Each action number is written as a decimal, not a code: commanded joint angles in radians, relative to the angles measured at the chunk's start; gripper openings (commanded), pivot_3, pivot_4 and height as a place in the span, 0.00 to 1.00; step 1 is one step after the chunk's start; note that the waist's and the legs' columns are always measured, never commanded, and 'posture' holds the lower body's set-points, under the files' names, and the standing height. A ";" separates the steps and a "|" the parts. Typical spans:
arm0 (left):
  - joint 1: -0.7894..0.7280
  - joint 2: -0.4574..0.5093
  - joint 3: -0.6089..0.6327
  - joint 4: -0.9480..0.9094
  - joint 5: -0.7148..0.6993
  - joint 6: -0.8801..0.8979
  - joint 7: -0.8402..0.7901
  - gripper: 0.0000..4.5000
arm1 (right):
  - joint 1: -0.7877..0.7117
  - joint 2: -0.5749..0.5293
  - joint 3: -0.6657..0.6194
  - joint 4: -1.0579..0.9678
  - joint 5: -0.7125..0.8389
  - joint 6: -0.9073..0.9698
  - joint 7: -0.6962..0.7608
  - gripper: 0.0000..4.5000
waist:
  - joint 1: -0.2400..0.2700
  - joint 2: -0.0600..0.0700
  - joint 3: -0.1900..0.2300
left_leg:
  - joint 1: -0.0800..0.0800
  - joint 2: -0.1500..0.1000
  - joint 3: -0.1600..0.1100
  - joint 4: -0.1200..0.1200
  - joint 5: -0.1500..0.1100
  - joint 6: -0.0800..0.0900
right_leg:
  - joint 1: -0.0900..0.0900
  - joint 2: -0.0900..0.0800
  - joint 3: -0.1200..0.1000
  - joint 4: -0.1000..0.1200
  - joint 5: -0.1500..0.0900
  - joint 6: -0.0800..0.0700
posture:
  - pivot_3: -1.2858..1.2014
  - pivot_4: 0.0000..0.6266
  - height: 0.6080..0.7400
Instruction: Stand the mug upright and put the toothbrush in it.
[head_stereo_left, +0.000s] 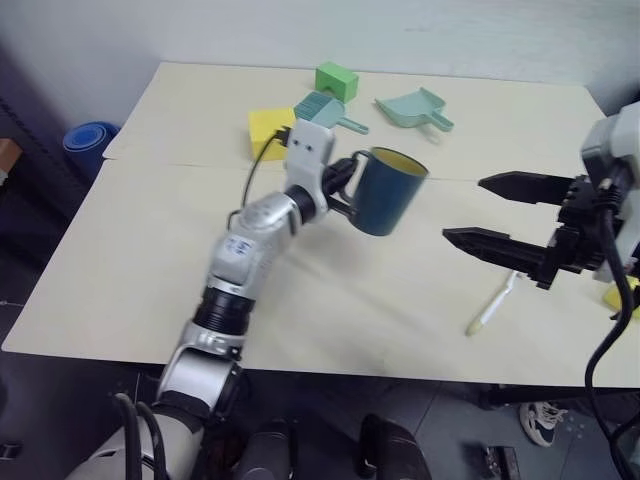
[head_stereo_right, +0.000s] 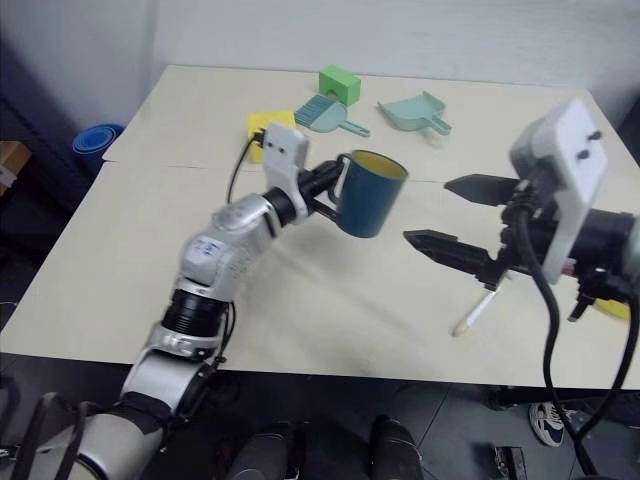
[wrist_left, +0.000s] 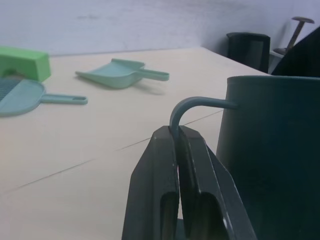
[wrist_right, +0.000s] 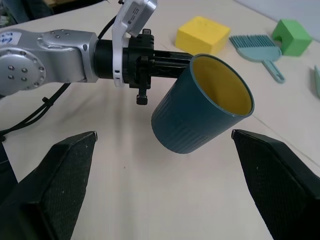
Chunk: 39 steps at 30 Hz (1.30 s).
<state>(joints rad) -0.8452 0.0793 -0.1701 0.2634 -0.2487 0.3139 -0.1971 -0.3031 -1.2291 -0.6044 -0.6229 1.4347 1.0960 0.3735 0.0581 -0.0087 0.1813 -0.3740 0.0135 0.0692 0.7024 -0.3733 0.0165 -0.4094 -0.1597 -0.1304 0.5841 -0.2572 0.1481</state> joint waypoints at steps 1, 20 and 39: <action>-0.009 -0.045 0.007 0.099 0.069 -0.188 0.000 0.00 | 0.083 -0.015 -0.170 -0.018 0.022 0.061 0.024 1.00 | 0.003 0.000 0.000 | 0.000 0.000 0.000 0.001 0.000 0.001 | 0.000 0.000 0.000 0.000 0.000 0.000 | 0.52 0.24 1.00; 0.125 -0.008 0.055 0.029 0.071 -0.176 -0.157 0.74 | 0.389 0.073 -0.463 -0.075 0.060 0.134 0.000 1.00 | 0.011 0.000 0.000 | 0.000 -0.001 0.001 0.002 0.001 0.003 | 0.000 -0.002 0.001 0.000 0.001 -0.001 | 0.52 0.24 1.00; -0.102 0.826 0.057 -0.183 -0.235 0.214 -1.338 0.83 | 1.051 0.466 -0.910 -0.157 -0.057 0.058 0.192 1.00 | 0.010 0.002 -0.001 | 0.006 0.000 0.001 -0.002 0.000 0.000 | 0.003 0.000 0.003 0.001 0.000 -0.002 | 0.52 0.24 1.00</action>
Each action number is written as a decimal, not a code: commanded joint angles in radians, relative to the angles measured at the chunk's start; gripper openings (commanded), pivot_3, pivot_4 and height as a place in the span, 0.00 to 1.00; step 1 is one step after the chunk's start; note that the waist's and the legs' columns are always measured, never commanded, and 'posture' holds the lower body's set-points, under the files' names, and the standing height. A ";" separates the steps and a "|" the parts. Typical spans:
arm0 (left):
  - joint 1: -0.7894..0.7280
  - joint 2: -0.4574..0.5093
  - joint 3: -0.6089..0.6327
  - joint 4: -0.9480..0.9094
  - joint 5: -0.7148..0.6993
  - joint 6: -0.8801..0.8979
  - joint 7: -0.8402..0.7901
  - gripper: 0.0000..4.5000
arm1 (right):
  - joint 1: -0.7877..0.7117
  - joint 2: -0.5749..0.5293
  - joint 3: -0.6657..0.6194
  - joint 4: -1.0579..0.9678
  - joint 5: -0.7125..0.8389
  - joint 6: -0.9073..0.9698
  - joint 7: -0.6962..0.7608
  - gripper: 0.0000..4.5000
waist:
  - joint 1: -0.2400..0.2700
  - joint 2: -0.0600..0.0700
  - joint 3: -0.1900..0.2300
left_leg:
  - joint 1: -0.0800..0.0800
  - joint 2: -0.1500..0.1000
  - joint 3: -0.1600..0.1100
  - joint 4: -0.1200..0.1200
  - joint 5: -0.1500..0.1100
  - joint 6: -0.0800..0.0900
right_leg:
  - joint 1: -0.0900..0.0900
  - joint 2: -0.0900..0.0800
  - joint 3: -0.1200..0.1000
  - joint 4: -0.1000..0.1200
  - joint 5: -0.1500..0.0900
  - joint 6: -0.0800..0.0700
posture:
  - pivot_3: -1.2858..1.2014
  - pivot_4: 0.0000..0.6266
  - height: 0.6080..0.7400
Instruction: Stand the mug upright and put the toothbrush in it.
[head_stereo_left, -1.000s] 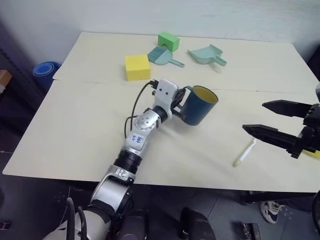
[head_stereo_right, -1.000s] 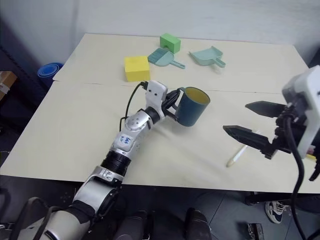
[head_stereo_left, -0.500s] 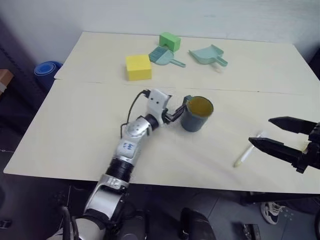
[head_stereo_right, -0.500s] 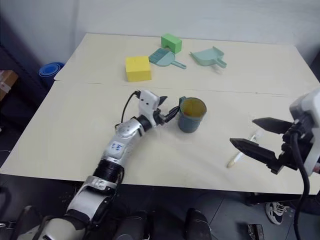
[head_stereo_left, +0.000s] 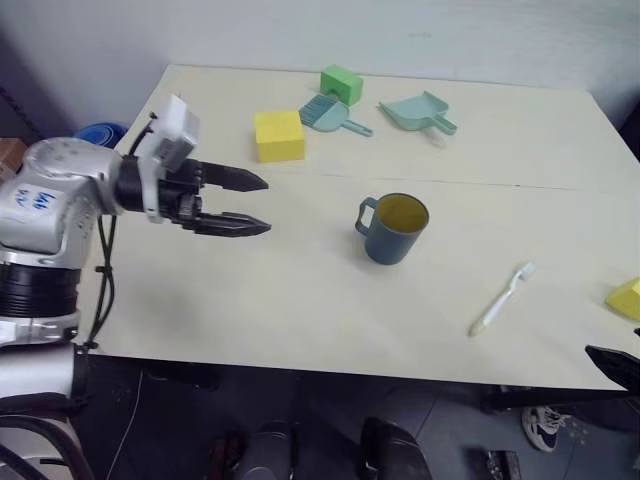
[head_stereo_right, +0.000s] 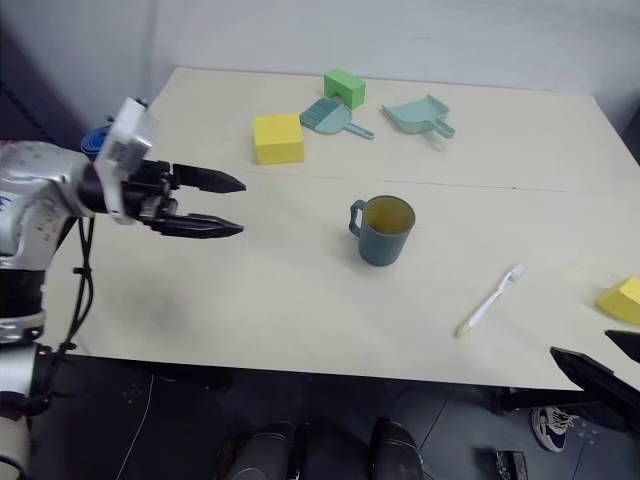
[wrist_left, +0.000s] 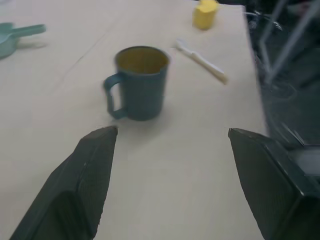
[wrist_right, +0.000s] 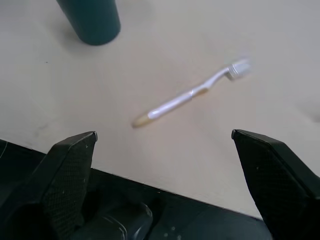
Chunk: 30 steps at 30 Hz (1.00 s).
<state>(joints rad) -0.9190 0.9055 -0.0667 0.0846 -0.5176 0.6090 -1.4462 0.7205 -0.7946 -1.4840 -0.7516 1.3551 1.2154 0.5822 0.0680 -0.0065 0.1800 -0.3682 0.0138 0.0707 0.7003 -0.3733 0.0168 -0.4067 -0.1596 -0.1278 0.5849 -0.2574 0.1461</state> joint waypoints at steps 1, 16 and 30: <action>-0.039 -0.020 -0.057 0.008 0.046 -0.111 -0.101 0.83 | 0.017 0.037 0.007 -0.045 0.030 -0.084 -0.054 1.00 | -0.002 0.000 0.000 | 0.000 0.000 0.001 0.000 0.000 0.000 | 0.000 0.000 0.001 0.000 0.000 0.000 | 0.52 0.24 1.00; -0.120 -0.162 -0.092 -0.019 0.043 -0.103 -0.056 0.83 | -0.667 0.224 0.936 0.081 -0.186 -0.228 -1.096 1.00 | -0.048 0.001 0.001 | -0.001 0.002 0.003 0.002 0.002 -0.002 | -0.005 0.004 0.005 0.006 0.000 -0.001 | 0.52 0.24 1.00; -0.119 -0.161 -0.059 -0.097 0.031 -0.044 0.000 0.85 | -0.916 0.460 1.093 0.373 -0.404 -0.246 -1.168 0.96 | -0.048 0.003 0.001 | -0.002 0.003 0.003 0.001 0.002 -0.002 | -0.007 0.005 0.009 0.006 0.000 -0.001 | 0.52 0.24 1.00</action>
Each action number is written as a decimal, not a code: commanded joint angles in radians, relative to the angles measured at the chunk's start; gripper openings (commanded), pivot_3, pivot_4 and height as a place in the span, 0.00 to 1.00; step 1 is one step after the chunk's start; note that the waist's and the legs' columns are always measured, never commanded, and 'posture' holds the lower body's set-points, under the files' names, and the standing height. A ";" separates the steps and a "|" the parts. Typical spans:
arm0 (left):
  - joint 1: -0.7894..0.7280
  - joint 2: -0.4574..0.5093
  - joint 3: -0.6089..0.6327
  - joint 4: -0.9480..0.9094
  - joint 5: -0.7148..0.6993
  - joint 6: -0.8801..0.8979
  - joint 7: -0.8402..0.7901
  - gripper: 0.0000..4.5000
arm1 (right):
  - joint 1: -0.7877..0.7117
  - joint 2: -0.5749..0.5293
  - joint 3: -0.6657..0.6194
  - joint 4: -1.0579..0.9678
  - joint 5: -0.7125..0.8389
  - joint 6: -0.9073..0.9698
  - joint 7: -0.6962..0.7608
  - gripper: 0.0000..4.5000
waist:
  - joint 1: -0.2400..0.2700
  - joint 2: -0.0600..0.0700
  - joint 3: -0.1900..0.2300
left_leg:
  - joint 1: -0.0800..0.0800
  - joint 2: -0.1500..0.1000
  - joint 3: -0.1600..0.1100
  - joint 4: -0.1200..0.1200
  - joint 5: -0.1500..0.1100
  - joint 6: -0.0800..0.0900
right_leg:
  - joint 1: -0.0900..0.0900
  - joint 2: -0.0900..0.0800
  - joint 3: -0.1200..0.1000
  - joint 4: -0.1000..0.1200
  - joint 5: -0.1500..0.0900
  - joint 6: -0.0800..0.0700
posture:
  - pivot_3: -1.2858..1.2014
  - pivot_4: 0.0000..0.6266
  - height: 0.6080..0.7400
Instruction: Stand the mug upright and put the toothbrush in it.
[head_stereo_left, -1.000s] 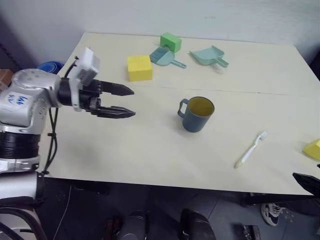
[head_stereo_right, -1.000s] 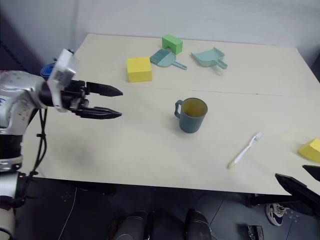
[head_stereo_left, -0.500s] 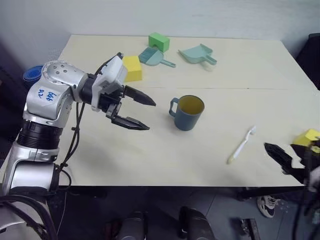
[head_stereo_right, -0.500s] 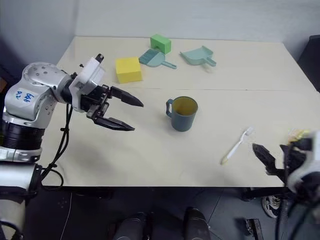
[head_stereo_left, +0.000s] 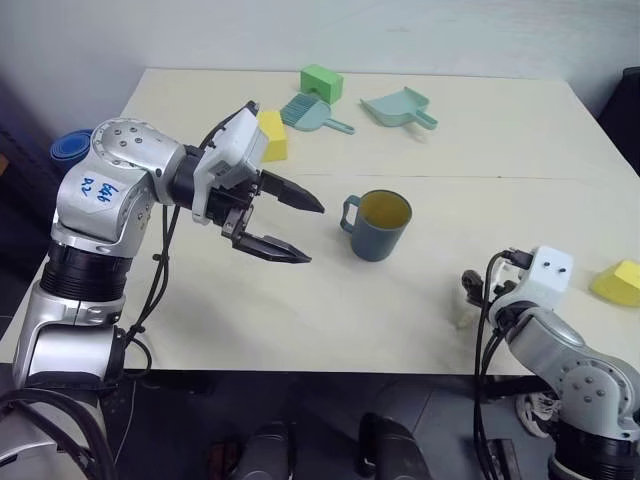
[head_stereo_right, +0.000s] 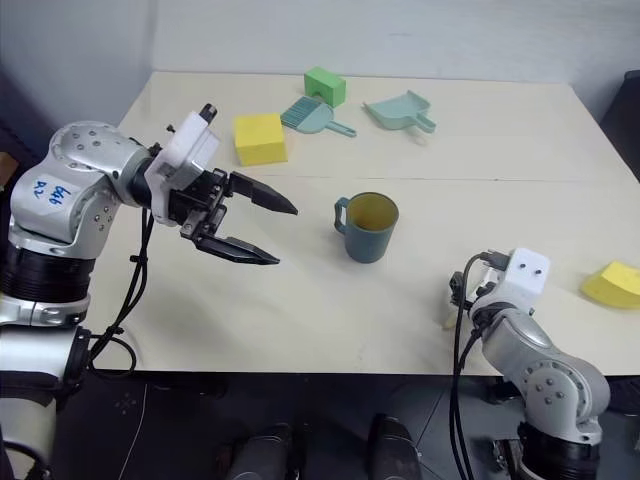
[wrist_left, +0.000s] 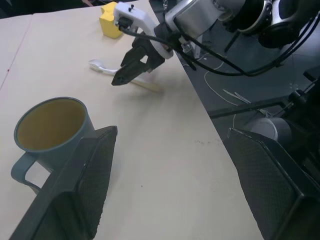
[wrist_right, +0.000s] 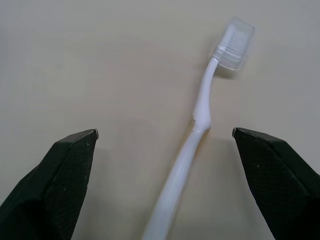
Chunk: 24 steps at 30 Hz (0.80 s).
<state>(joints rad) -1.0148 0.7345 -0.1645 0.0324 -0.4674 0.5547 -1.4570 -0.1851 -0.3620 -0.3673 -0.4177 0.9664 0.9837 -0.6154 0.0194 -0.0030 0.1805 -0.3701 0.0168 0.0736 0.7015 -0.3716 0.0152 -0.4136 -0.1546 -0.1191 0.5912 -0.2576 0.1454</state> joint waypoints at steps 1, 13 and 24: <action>-0.024 0.010 0.040 -0.046 -0.019 0.012 0.013 0.86 | -0.016 0.039 -0.021 0.050 -0.014 -0.017 0.041 0.92 | 0.000 -0.001 0.000 | 0.000 0.000 0.000 0.000 0.000 0.000 | 0.000 0.000 0.000 0.000 0.000 0.000 | 0.52 0.24 1.00; -0.032 0.012 0.040 -0.049 -0.017 0.023 0.021 0.86 | -0.022 0.072 -0.037 0.036 -0.069 0.017 0.086 0.13 | -0.024 -0.001 -0.001 | 0.001 0.002 0.000 -0.001 0.000 -0.001 | 0.000 0.003 0.001 0.001 0.000 0.000 | 0.52 0.24 1.00; -0.006 0.032 0.124 -0.075 -0.062 0.124 0.117 0.86 | -0.377 0.063 0.027 -0.032 -0.098 -0.248 0.401 0.04 | -0.036 0.007 0.003 | 0.001 0.002 0.007 -0.001 0.000 -0.001 | -0.005 0.003 0.009 0.001 0.000 0.000 | 0.52 0.24 1.00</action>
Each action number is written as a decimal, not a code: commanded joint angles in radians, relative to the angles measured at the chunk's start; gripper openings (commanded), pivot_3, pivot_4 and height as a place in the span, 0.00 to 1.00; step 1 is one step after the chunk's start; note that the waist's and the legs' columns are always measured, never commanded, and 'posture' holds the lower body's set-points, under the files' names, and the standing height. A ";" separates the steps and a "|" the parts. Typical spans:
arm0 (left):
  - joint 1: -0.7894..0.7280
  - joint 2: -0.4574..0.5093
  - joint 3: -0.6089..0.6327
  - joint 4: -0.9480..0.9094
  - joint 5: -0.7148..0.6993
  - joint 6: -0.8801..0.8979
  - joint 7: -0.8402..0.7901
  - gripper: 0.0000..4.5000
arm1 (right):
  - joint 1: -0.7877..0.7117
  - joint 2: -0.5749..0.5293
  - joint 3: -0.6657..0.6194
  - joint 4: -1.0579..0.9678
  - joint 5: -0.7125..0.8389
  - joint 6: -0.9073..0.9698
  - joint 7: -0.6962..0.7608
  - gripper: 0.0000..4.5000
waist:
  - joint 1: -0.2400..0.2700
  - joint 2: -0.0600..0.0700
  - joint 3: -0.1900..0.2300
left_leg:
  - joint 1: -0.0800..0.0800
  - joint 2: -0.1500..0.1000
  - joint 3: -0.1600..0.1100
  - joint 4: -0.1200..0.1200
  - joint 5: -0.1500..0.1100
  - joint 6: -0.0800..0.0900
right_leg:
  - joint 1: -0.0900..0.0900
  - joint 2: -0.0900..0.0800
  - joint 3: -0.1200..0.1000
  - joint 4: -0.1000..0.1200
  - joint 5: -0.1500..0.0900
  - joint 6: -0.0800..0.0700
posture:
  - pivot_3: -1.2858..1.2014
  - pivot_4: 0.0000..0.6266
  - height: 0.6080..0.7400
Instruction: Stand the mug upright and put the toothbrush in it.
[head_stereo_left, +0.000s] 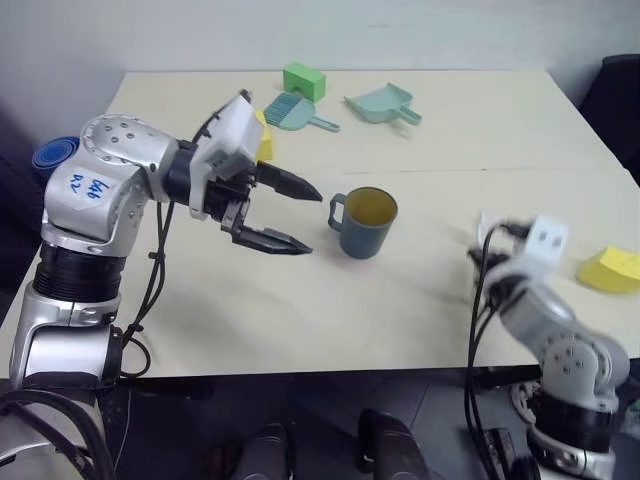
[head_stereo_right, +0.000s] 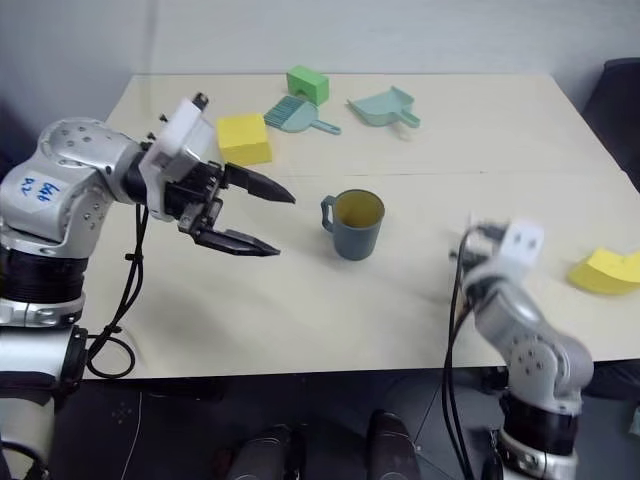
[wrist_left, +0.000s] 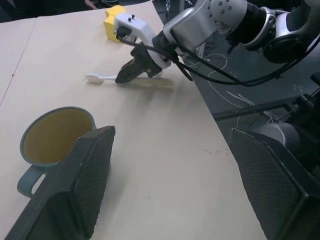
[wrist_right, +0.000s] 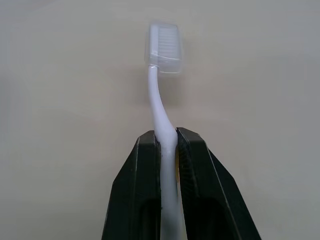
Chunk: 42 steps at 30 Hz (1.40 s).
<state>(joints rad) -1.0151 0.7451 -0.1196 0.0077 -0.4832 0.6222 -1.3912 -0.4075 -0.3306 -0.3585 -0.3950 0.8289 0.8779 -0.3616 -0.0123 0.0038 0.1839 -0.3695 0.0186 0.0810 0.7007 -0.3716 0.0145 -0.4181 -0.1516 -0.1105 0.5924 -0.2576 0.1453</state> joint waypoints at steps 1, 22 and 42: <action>-0.002 0.024 0.088 -0.053 -0.052 0.066 0.059 0.86 | -0.182 0.041 0.029 -0.042 0.038 -0.158 0.175 0.04 | -0.007 0.001 0.000 | 0.000 0.001 0.000 0.000 0.000 0.000 | -0.001 0.000 0.000 0.002 0.000 0.000 | 0.52 0.24 1.00; 0.027 0.067 0.234 -0.115 -0.093 0.180 0.321 0.86 | -0.351 0.277 0.287 0.399 -0.351 -0.591 0.498 0.51 | -0.027 0.001 0.000 | 0.000 0.001 -0.005 -0.001 0.000 -0.002 | -0.001 0.001 -0.004 0.005 0.000 0.000 | 0.52 0.24 1.00; 0.167 0.272 0.237 -0.009 -0.089 0.054 0.049 0.86 | 0.080 -1.085 -0.111 0.227 0.055 0.050 1.619 0.99 | 0.002 -0.002 0.002 | 0.001 0.003 0.003 -0.002 -0.003 0.000 | 0.000 0.003 0.000 -0.002 0.000 0.000 | 0.52 0.24 1.00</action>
<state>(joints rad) -0.8555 0.9700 0.0711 -0.0161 -0.5802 0.7097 -1.2934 -0.3303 -1.3829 -0.4107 -0.2225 0.9281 0.9689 1.1750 -0.0102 0.0021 0.1863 -0.3676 0.0217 0.0884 0.6996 -0.3747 0.0150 -0.4186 -0.1484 -0.1077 0.5893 -0.2576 0.1452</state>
